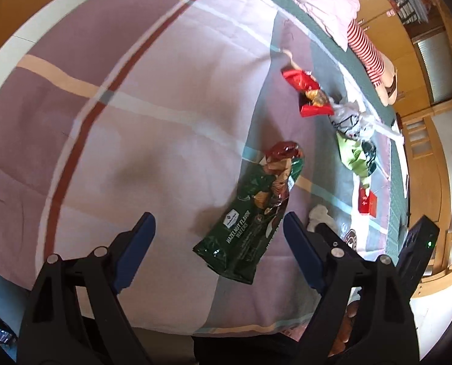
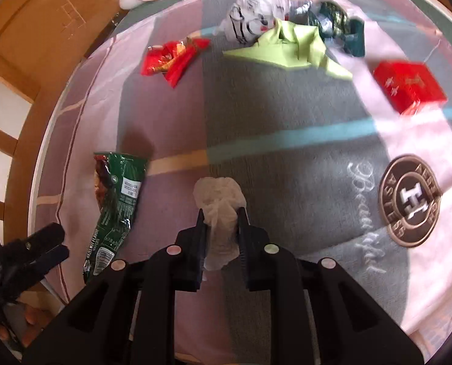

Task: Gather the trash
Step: 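Grasp the green wafer bag with the left tool while the right tool grasps the white tissue, then lift the green wafer bag with the left tool while the right tool holds the tissue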

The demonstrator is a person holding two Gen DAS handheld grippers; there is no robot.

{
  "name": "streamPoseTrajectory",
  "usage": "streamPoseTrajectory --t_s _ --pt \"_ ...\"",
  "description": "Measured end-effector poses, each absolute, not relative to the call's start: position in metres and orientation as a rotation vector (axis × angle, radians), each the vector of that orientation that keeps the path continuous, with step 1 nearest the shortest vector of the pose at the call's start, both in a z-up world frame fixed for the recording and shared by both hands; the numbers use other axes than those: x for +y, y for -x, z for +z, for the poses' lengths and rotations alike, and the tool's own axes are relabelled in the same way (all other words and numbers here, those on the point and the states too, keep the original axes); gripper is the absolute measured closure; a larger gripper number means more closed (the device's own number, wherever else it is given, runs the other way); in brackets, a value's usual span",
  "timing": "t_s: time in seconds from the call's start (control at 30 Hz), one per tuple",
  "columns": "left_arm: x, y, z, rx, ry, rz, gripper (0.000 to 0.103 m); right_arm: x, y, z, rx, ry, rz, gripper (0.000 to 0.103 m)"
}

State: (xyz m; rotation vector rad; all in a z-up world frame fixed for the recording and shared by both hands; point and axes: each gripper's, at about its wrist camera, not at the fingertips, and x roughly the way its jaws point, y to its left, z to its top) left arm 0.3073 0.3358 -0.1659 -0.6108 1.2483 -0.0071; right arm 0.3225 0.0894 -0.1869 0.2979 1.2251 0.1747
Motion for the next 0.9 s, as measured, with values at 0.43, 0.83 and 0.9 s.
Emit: streamPoseTrajectory --t_s 0.43,0.83,0.9 --pt "0.272 -0.320 -0.188 1.241 0.277 -0.032 0.047 0.077 -0.320 -0.183 1.190 -0.265 0.019 0.072" --pt "0.304 -0.292 -0.136 1.027 0.270 0.109 0.070 0.117 -0.331 -0.189 1.214 -0.122 0.074 0.072" --pt "0.309 -0.285 -0.126 0.992 0.279 0.113 0.070 0.122 -0.331 -0.189 1.209 -0.109 0.089 0.082"
